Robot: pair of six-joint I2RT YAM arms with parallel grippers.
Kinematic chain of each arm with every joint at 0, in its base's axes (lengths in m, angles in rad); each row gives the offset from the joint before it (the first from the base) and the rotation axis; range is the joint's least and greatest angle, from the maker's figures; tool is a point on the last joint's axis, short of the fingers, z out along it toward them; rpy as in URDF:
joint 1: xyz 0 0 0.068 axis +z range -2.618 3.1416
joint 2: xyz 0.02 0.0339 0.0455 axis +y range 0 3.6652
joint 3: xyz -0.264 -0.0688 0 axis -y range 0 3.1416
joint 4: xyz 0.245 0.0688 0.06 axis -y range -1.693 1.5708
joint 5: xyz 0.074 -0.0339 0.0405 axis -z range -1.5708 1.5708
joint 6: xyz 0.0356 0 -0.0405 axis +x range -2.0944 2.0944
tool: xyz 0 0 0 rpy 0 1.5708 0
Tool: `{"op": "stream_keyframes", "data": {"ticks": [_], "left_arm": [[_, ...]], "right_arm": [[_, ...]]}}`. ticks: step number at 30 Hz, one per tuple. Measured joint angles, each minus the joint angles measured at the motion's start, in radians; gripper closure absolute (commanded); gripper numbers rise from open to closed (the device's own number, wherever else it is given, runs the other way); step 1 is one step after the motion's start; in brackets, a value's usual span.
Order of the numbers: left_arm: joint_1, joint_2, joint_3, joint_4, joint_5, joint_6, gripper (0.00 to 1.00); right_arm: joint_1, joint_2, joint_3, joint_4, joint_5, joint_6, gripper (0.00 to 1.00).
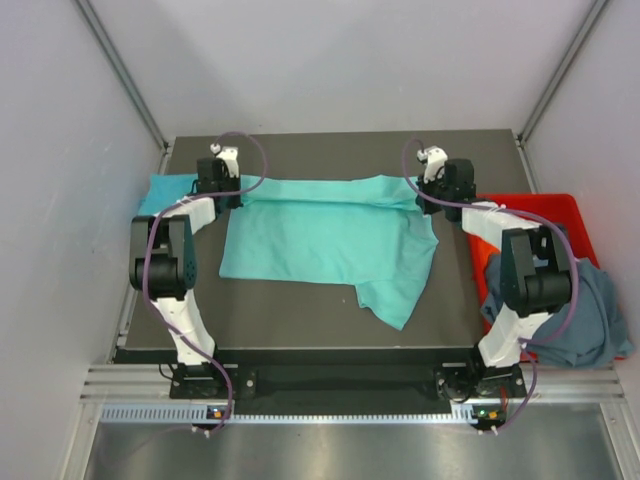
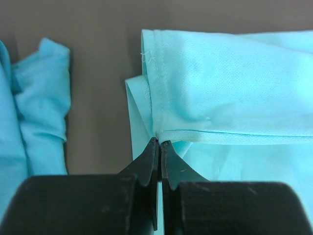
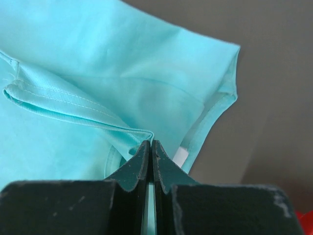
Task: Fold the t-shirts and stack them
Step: Fold the tshirt
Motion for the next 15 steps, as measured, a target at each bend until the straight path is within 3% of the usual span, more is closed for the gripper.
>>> {"op": "stream_keyframes", "data": {"ticks": [15], "left_arm": [[0.002,-0.034,-0.045,-0.008,0.023,-0.023,1.0]], "right_arm": [[0.001,-0.017,-0.041,-0.002,-0.01,0.0,1.0]]}}
